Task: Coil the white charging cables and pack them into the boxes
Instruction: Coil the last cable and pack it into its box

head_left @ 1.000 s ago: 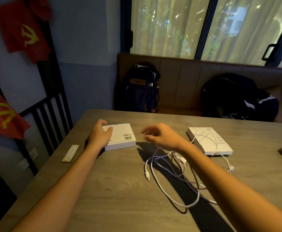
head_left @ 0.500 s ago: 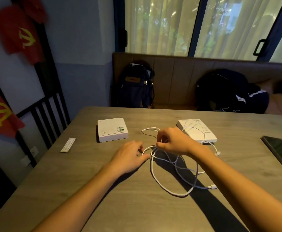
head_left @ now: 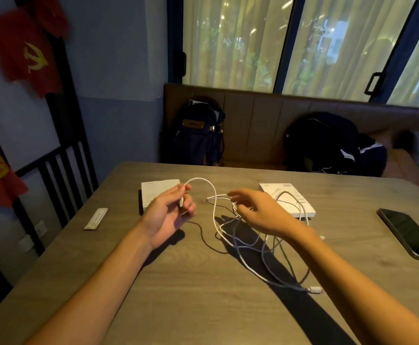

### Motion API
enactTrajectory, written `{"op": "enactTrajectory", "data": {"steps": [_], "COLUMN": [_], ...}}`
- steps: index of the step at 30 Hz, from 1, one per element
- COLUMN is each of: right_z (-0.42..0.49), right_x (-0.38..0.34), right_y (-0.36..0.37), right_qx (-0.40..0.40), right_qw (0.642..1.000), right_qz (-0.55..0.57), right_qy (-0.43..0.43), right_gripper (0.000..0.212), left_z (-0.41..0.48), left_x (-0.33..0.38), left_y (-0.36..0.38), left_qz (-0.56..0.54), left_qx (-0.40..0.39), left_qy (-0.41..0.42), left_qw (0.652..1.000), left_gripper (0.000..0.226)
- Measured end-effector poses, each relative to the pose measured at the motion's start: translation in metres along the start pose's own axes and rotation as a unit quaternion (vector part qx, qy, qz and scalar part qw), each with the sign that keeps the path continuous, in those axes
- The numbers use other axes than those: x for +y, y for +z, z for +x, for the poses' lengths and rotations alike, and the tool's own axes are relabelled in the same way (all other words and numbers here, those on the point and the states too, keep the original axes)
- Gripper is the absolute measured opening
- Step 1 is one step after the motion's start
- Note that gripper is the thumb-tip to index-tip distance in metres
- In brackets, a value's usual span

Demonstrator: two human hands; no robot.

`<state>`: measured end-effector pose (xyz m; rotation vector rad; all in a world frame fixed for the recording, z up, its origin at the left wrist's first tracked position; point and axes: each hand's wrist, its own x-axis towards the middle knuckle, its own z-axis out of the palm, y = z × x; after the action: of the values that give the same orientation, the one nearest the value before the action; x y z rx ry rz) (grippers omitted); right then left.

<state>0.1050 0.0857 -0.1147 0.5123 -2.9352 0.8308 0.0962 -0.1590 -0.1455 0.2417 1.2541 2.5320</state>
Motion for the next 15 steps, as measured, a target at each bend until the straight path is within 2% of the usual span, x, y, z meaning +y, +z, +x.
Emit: {"op": "enactTrajectory", "data": {"steps": [2, 4, 6, 8, 10, 11, 12, 13, 15], "right_z": [0.004, 0.007, 0.009, 0.01, 0.011, 0.01, 0.009, 0.008, 0.005], "right_x": [-0.022, -0.039, -0.047, -0.053, -0.059, -0.063, -0.066, -0.068, -0.071], "right_y": [0.01, 0.021, 0.037, 0.051, 0.063, 0.066, 0.067, 0.066, 0.058], "right_qx": [-0.026, -0.063, -0.085, -0.077, -0.07, -0.077, -0.091, -0.107, -0.125], "right_qw": [0.994, 0.987, 0.99, 0.996, 0.997, 0.996, 0.994, 0.992, 0.989], "right_qz": [0.107, 0.148, 0.115, 0.036, -0.017, -0.031, -0.046, -0.06, -0.06], "right_qy": [-0.007, -0.001, 0.001, 0.002, -0.013, -0.021, -0.031, -0.04, -0.058], "right_gripper": [0.031, 0.032, 0.032, 0.022, 0.021, 0.022, 0.021, 0.02, 0.017], "left_z": [-0.004, -0.008, -0.012, -0.015, -0.013, -0.013, -0.011, -0.01, -0.006], "left_x": [-0.003, -0.004, -0.004, -0.006, -0.009, -0.008, -0.009, -0.008, -0.005], "left_y": [0.01, 0.017, 0.026, 0.033, 0.036, 0.037, 0.034, 0.029, 0.014], "left_qz": [-0.048, -0.101, -0.145, -0.17, -0.134, -0.075, 0.03, 0.179, 0.439], "left_qx": [-0.031, -0.057, -0.072, -0.079, -0.085, -0.076, -0.061, -0.037, 0.012], "left_qy": [-0.021, -0.029, -0.024, -0.015, 0.008, 0.035, 0.078, 0.125, 0.199], "left_qw": [0.998, 0.993, 0.986, 0.982, 0.987, 0.994, 0.995, 0.975, 0.876], "left_gripper": [0.017, 0.019, 0.022, 0.023, 0.024, 0.026, 0.029, 0.031, 0.031]}}
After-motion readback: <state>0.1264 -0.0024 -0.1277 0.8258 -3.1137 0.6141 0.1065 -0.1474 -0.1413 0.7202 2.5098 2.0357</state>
